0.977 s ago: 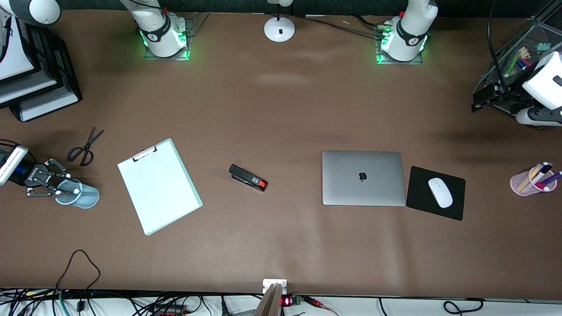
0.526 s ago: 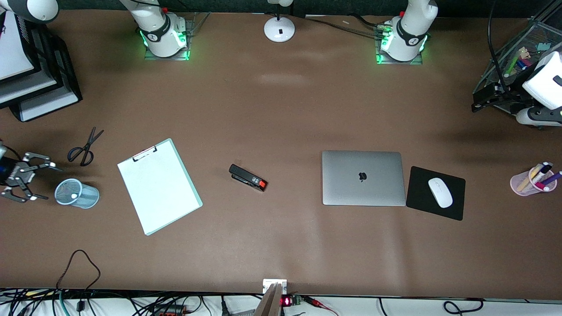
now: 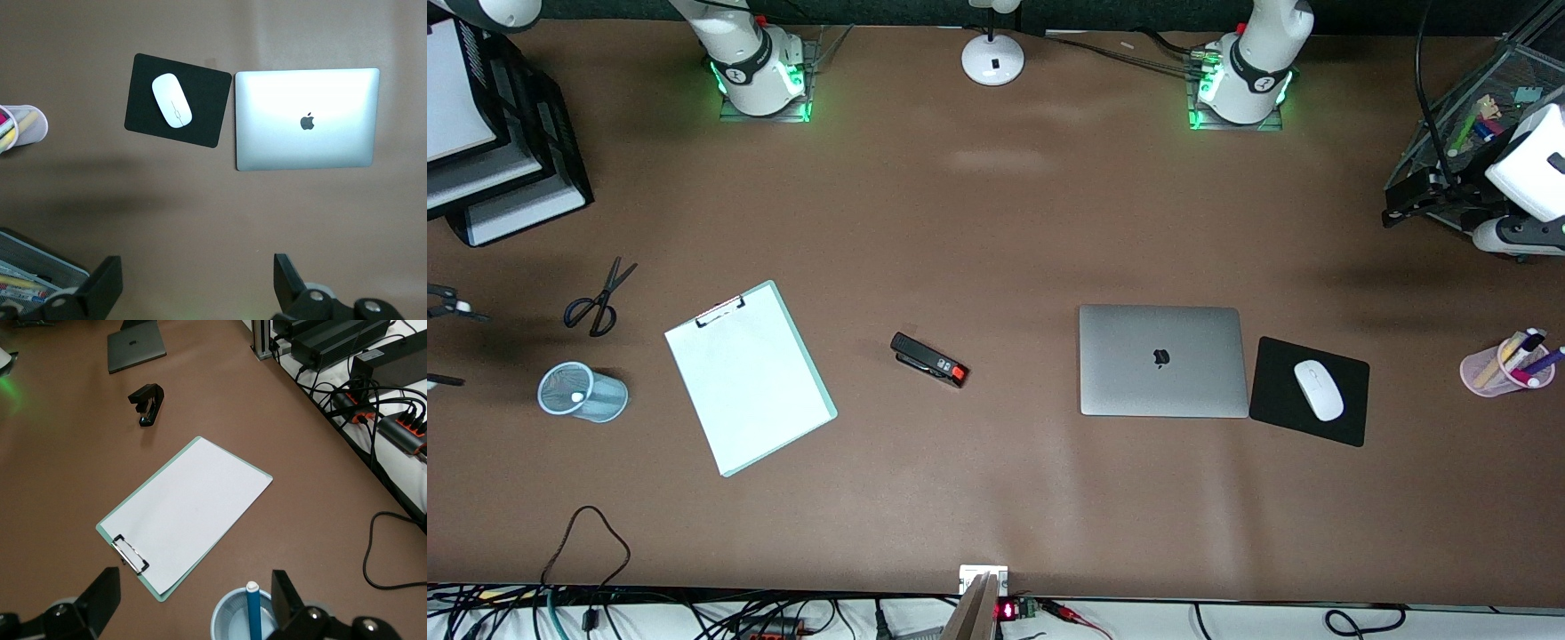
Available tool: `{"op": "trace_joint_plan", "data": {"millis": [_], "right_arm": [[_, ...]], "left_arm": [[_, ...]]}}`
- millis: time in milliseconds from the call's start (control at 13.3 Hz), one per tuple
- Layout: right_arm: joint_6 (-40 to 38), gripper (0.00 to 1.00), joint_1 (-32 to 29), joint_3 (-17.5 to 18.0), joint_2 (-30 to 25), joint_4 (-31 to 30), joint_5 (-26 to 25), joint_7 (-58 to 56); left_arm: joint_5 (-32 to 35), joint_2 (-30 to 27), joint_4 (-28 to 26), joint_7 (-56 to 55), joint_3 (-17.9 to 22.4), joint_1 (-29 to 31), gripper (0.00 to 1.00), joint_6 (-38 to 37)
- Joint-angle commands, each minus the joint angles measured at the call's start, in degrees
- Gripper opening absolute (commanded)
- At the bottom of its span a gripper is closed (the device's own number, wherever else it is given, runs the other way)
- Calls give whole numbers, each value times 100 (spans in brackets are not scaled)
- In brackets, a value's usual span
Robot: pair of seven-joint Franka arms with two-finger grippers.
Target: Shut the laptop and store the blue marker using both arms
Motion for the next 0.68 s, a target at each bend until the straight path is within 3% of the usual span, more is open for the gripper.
{"op": "trace_joint_plan", "data": {"millis": [0, 601], "right_arm": [[-101, 100, 343, 16, -456, 27, -495, 689], [4, 100, 1899, 7, -1072, -156, -1699, 2912]], "left_arm": [[-79, 83, 191, 78, 16, 30, 100, -87], [-79, 83, 191, 69, 16, 30, 100, -87]]}}
